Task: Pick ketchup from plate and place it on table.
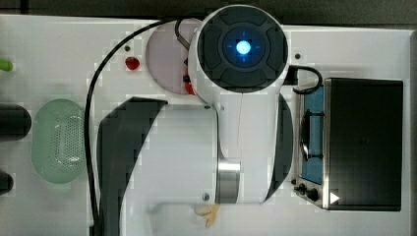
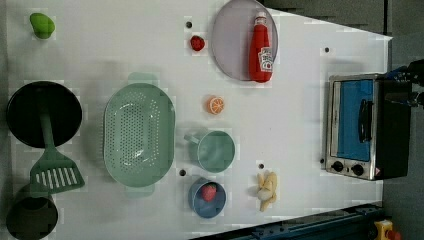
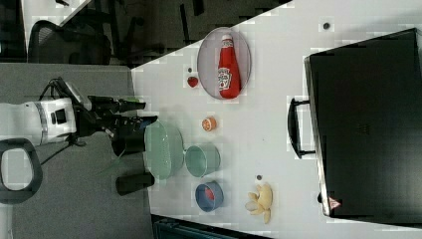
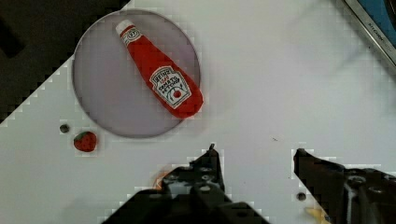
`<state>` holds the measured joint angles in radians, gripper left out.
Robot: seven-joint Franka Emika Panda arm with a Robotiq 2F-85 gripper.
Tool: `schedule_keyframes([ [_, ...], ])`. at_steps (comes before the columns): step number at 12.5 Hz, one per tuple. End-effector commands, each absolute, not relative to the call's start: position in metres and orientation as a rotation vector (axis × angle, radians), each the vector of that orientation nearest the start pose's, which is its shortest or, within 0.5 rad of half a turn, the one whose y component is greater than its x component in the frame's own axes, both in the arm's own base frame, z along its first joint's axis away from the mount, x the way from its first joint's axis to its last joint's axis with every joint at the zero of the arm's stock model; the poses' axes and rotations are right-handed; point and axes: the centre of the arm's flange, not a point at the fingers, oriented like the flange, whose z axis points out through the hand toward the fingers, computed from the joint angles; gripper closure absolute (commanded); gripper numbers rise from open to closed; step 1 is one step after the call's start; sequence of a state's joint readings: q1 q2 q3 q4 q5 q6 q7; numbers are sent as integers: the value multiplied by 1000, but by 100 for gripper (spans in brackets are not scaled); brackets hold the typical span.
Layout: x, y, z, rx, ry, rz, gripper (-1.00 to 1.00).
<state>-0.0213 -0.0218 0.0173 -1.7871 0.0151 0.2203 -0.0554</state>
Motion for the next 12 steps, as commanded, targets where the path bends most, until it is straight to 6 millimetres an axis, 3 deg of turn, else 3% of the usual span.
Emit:
schedule_keyframes([
  [1, 492, -10, 582, -2910, 1213, 42, -57],
  [3, 494, -12, 576, -2911, 1220, 63, -100],
  [8, 506, -11, 568, -2912, 1196, 33, -100],
  [12, 530, -1, 522, -2948, 1139, 121, -100],
])
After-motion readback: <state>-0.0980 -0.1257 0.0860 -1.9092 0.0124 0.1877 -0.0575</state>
